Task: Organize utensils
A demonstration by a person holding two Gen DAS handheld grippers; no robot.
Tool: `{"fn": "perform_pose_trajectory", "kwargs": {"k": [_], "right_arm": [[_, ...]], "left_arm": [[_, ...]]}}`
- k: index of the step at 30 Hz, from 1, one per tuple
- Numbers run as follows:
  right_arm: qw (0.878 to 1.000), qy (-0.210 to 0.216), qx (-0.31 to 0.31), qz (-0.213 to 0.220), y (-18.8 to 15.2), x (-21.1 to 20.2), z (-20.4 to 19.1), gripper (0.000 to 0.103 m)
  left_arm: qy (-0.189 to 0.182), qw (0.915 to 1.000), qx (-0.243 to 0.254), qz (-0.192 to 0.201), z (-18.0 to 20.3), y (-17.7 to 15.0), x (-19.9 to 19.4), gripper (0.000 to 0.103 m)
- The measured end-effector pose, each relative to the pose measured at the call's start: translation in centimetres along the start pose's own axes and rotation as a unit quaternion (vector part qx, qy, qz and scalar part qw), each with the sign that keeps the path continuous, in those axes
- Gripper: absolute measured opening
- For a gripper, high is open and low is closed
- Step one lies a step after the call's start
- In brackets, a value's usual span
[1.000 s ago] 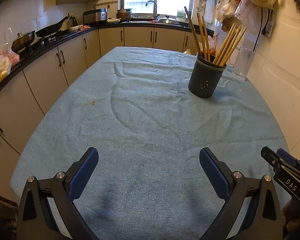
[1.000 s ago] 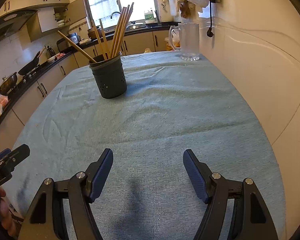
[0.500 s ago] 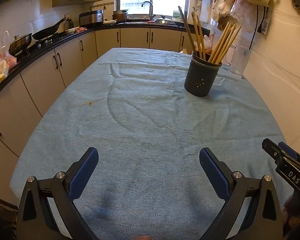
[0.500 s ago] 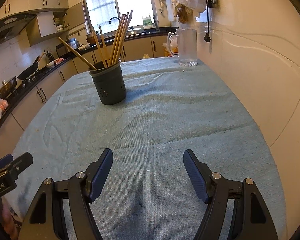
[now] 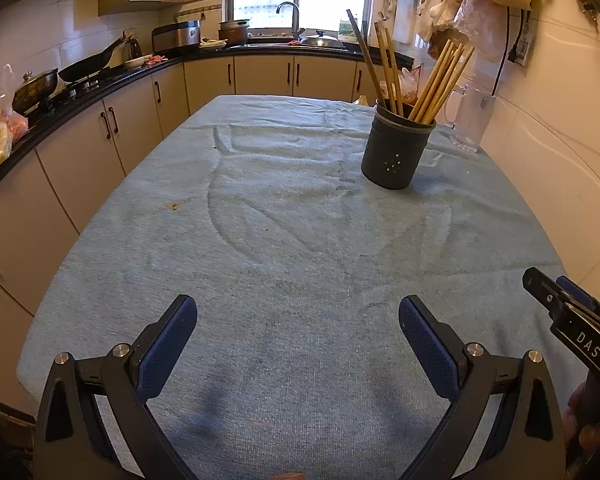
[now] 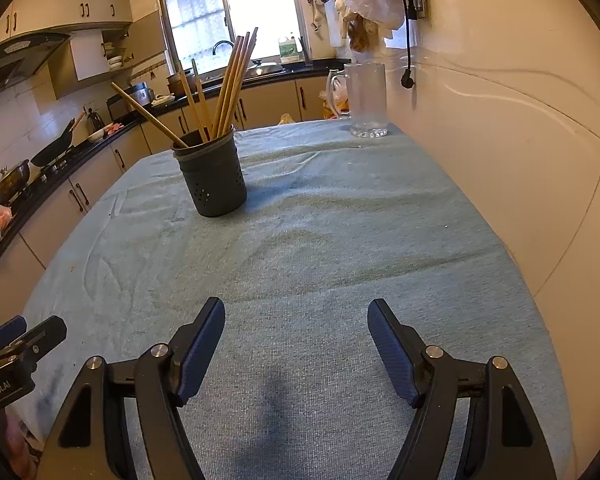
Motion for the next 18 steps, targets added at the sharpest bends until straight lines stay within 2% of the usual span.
{"fn": "perform_pose_trajectory", "kwargs": {"k": [18], "right_arm": [[1.0,0.0,-0.001,0.001,-0.01,0.02,0.0,0.079]], "left_arm": [[-0.002,0.9999,0.006,-0.009,0.15,-0.31,0.31,0.1]]}}
Point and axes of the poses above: each gripper's, at about its wrist camera, not at the fingertips, and x roughly the way its jaws point, z to its right, y to its top, the point moved 4 cm from there along x, roughly the way its jaws point, and after that the axes turned 5 degrees about y, right-handed, at the moved point
